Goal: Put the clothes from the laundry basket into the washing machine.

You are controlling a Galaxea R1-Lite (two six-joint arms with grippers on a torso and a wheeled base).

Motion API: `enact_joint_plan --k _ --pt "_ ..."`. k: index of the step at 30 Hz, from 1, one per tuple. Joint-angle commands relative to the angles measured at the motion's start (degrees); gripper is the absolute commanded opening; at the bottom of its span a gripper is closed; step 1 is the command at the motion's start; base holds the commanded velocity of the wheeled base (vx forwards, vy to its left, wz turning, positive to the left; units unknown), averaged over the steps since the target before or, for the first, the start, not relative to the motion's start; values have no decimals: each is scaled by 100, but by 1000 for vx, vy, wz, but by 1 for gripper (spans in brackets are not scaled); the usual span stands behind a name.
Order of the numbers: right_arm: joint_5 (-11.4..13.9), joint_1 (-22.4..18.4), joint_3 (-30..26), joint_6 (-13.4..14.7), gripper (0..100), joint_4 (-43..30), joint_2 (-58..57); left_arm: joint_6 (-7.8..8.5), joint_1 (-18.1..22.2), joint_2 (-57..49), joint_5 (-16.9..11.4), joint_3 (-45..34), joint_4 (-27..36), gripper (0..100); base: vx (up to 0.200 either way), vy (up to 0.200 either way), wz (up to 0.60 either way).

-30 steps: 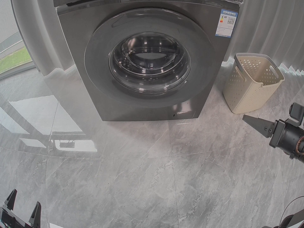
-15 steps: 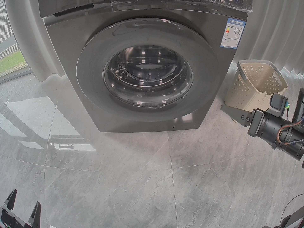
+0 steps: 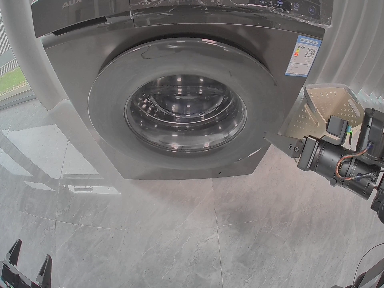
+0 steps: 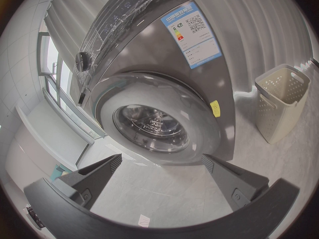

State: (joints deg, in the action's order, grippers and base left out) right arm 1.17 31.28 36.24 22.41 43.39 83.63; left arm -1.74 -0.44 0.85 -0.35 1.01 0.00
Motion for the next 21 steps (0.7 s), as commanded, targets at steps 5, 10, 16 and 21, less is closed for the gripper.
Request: enact_joint_plan --k 5,10,16,21 --pt "-3 54 23 1 100 3 4 -1 0 -68 9 -101 0 100 40 0 0" --pt "-3 71 32 1 100 3 4 -1 0 -68 0 -101 0 100 0 0 0" --pt "-3 71 32 9 100 3 -4 -1 0 -68 9 -101 0 100 200 0 0" --pt "-3 36 76 1 100 3 4 -1 0 -68 9 -101 0 100 0 0 0"
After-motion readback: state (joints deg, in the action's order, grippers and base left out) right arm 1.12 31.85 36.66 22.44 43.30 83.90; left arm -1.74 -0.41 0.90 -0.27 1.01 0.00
